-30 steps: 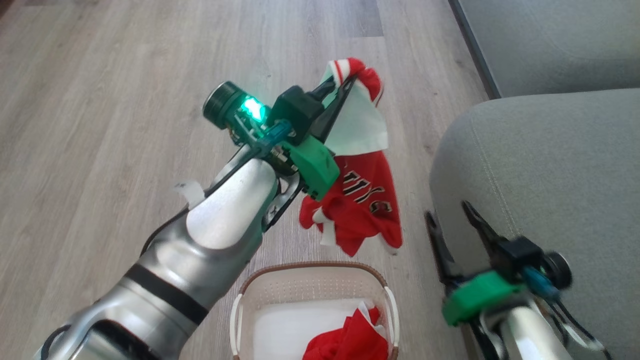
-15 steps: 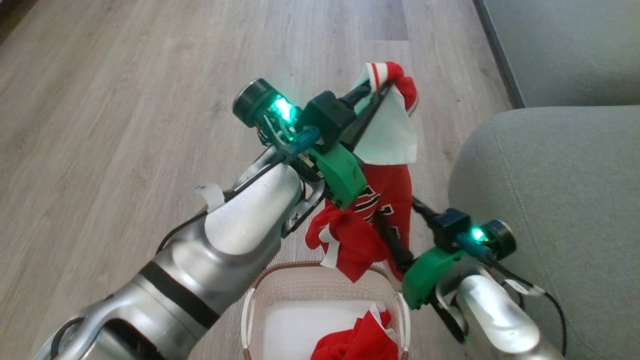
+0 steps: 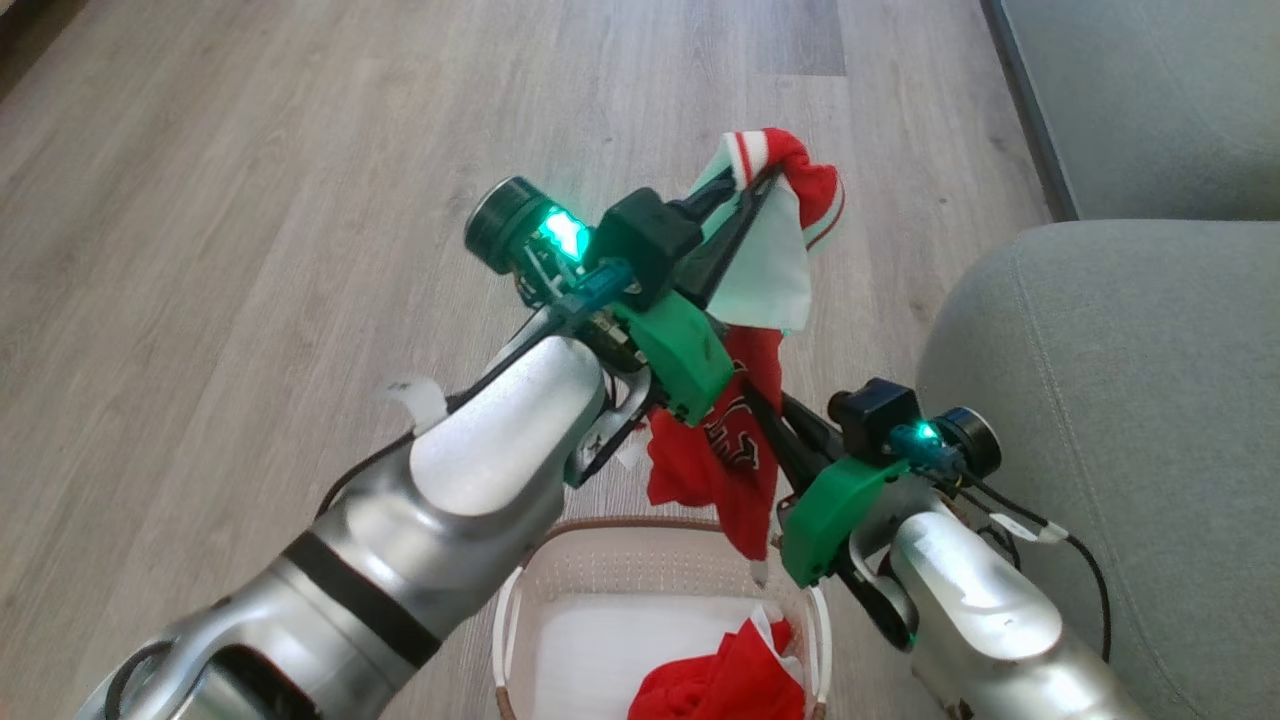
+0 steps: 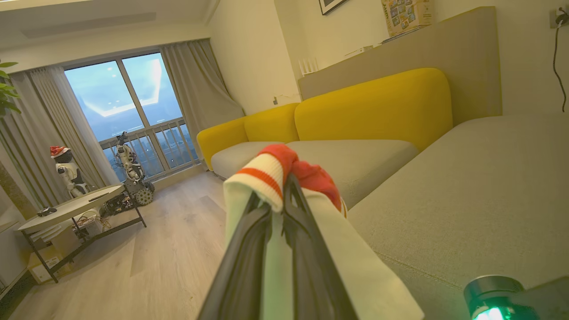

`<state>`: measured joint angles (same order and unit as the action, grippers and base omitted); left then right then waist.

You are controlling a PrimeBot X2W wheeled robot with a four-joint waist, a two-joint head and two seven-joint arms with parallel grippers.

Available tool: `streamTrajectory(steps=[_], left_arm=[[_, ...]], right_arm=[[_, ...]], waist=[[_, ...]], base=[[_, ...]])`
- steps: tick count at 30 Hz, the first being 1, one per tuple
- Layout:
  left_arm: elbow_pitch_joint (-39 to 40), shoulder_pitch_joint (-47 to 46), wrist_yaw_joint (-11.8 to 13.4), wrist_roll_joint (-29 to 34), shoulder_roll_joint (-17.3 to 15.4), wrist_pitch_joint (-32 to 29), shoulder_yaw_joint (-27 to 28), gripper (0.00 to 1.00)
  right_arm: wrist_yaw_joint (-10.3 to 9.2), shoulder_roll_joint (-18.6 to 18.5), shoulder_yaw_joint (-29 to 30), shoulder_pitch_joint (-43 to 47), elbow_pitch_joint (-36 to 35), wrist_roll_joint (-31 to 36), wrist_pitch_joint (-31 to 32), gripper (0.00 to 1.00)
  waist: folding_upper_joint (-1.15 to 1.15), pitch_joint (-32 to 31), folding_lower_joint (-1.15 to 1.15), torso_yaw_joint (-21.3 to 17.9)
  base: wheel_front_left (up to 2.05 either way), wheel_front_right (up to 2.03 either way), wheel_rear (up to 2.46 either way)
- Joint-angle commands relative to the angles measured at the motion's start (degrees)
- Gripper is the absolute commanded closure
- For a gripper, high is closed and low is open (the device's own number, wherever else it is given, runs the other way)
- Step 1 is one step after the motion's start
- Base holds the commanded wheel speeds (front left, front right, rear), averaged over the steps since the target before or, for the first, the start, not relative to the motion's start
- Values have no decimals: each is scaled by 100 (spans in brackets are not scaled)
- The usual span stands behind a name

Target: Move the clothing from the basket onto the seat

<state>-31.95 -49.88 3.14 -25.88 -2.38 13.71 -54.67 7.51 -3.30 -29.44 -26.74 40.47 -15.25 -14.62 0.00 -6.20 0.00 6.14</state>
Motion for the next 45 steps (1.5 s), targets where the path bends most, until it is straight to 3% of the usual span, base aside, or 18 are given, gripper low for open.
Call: streamTrajectory(steps=[1,3,4,5,6,7,8,14,25,45], left_arm=[[71,-179,75,-62,-101,53,283,100],[8,-86,138,-104,-158,68,351,100],[-15,-31,164,-114,-196,76,375,92],[-38,26,180,-119,-237,84,392,65],[-55,89,182,-131,-274,92,408,50],[-74,158,179,-146,-308,98,422,21],[-94,223,180,-152,-344,103,431,0],[-203,659,164,-239,-484,120,485,0],[-197,1539,171,-409,-438,128,596,0],[254,2461,38,-43,-79,129,905,0]], right_arm=[[-2,43,23,-252,-214,-13,-38,100],[-2,43,102,-229,-276,17,-38,100],[-2,43,148,-216,-311,33,-38,100],[-2,43,213,-194,-355,28,-38,100],[-2,42,277,-167,-398,10,-38,100],[-2,34,344,-141,-429,12,-38,100],[-2,11,409,-121,-462,36,-38,100],[-2,-123,827,11,-703,104,-38,100],[-2,-429,1297,261,-1160,309,-38,100],[-2,-1058,1330,286,-1900,188,317,100]], waist=[[0,7,0,-48],[0,16,0,-115],[0,21,0,-150],[0,25,0,-182],[0,28,0,-213],[0,30,0,-241],[0,31,0,-270],[0,21,0,-475],[0,-11,0,-1073],[0,234,0,-2415]], base=[[0,0,0],[0,0,0],[0,0,0],[0,0,0],[0,0,0],[0,0,0],[0,0,0],[0,0,0],[0,0,0],[0,0,0]])
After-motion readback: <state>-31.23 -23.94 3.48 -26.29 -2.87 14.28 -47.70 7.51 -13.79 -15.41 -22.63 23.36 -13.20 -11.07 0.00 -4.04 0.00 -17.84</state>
